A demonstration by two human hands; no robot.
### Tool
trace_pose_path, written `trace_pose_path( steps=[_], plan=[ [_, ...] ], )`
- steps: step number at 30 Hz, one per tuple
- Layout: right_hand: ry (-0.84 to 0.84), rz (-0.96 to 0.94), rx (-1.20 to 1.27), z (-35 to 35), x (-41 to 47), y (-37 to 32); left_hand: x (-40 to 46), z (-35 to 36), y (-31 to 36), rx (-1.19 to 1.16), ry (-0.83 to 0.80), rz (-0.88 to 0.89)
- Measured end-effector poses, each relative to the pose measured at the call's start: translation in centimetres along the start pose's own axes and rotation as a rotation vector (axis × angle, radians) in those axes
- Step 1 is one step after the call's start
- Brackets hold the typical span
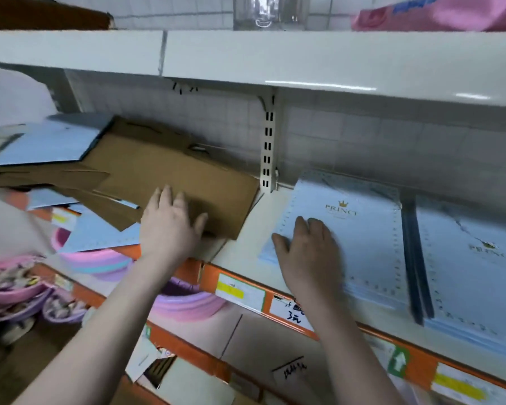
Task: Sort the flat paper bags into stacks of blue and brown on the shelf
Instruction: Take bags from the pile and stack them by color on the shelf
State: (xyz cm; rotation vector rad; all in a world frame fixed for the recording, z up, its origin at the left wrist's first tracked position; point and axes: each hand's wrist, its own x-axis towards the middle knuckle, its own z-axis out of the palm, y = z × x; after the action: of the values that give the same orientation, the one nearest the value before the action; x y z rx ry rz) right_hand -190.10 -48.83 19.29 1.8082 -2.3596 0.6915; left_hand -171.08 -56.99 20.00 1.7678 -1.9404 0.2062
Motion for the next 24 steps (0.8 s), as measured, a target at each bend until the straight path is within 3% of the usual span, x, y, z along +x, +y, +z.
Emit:
trace_pose_path(
  steps=[12, 20, 24],
  plan=[
    [-0.031, -0.025, 0.001, 5.5, 4.3, -11.1, 6.7, -1.2, -11.3, 0.041, -0.044, -0.093],
    [-0.21, 0.053, -0.058, 9.5, 8.9, -12.2, 11.1, 0.7, -12.7, 0.033, -0.206, -0.08],
    [-0.295, 0.05, -0.02, 10.3, 9.4, -11.7, 12.1, 1.9, -12.3, 0.077, -0.198, -0.049]
  ],
)
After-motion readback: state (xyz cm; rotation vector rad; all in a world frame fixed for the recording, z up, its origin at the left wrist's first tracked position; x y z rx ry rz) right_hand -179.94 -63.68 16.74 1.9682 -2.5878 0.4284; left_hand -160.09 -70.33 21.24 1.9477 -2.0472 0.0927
